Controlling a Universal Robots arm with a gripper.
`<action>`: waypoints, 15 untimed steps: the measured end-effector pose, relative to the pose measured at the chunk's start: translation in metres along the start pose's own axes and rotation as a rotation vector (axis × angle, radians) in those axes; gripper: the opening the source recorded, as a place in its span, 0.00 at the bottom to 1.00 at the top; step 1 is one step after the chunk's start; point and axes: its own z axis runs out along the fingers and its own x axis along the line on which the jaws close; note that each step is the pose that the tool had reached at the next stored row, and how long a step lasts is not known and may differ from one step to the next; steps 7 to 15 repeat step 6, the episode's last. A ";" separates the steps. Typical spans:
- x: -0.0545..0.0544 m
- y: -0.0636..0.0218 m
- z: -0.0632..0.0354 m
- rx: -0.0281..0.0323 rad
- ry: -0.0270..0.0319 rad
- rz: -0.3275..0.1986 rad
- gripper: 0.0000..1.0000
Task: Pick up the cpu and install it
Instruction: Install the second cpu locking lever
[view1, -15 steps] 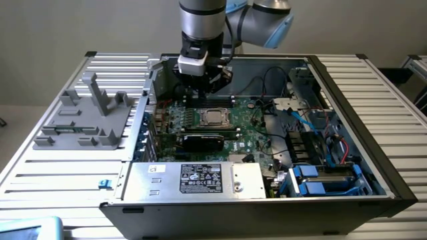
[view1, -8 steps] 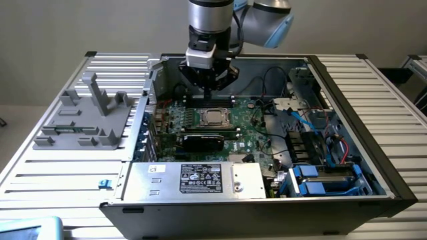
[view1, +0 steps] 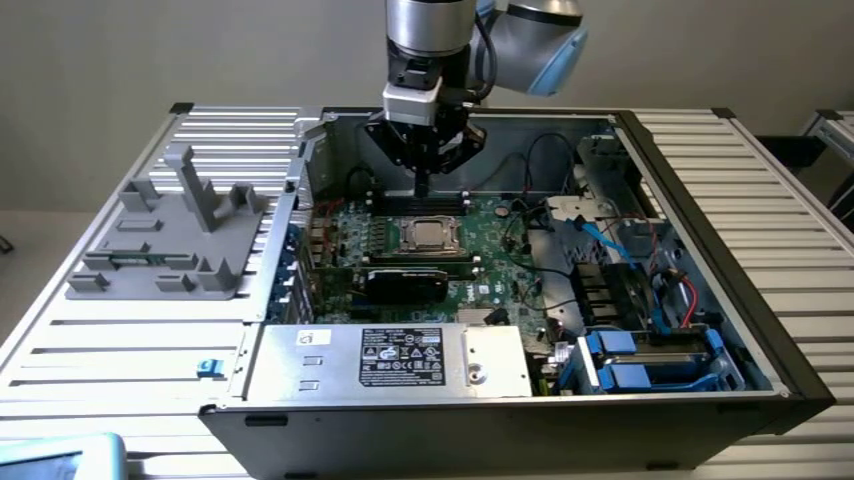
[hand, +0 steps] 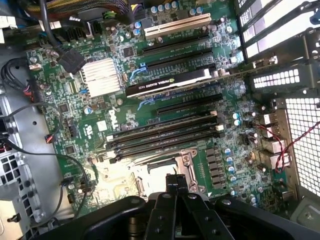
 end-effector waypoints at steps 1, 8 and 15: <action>0.000 0.0000 0.0000 -0.0001 0.0000 0.000 0.11; 0.000 0.0000 0.0000 -0.0002 0.0000 0.000 0.11; 0.000 0.0000 0.0000 -0.0002 0.0000 0.000 0.11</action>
